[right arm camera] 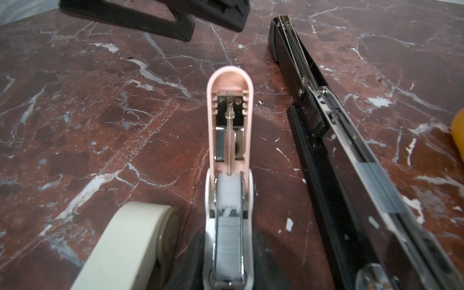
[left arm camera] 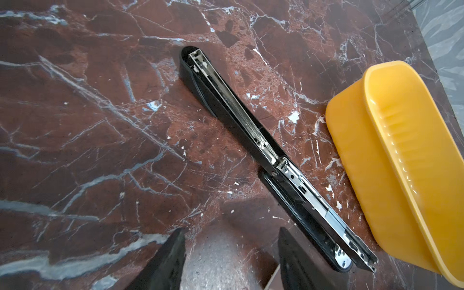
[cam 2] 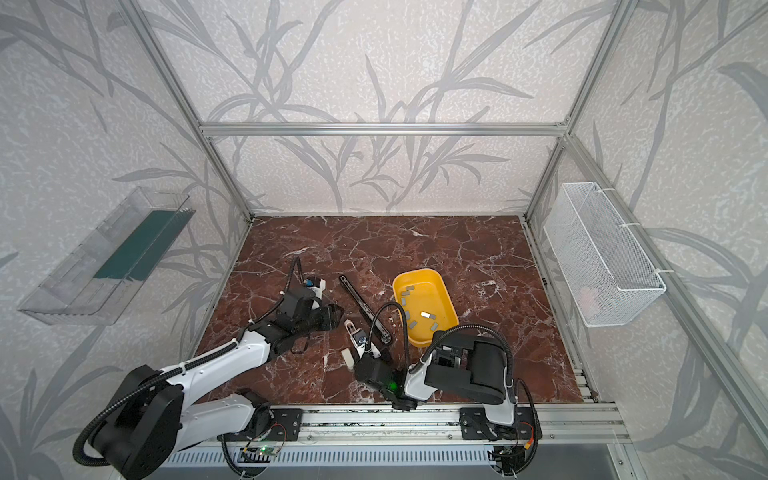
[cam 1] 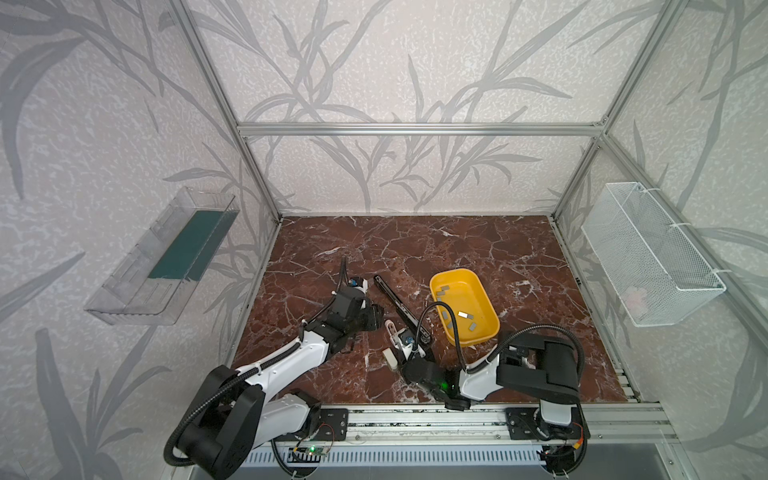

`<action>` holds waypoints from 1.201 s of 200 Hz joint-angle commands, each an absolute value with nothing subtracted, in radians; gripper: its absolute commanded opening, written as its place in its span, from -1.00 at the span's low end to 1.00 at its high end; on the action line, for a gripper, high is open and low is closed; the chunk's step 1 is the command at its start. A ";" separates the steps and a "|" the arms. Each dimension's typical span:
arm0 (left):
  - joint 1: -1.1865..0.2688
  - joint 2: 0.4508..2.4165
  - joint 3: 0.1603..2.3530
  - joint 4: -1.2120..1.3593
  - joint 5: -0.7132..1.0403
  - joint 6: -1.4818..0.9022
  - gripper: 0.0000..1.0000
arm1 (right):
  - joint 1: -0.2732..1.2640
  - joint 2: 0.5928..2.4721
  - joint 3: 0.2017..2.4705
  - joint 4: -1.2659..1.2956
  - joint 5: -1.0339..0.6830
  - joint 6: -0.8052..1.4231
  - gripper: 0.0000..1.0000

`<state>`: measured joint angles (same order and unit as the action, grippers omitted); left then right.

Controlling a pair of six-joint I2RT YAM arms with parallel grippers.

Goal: Load the staples into the stapler
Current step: 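Press the pink stapler's lid down with the right gripper while the left hovers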

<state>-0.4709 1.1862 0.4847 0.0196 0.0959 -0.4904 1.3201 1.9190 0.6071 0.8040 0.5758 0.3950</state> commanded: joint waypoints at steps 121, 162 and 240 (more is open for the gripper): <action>-0.507 1.333 0.595 -0.020 0.261 -0.443 -0.40 | 1.312 1.970 0.621 0.766 0.566 0.433 -0.48; -0.523 1.335 0.611 -0.087 0.339 -0.425 -0.49 | 1.298 1.964 0.606 0.773 0.560 0.451 -0.47; -0.561 1.335 0.594 -0.086 0.370 -0.368 -0.50 | 1.286 1.967 0.563 0.869 0.535 0.469 -0.48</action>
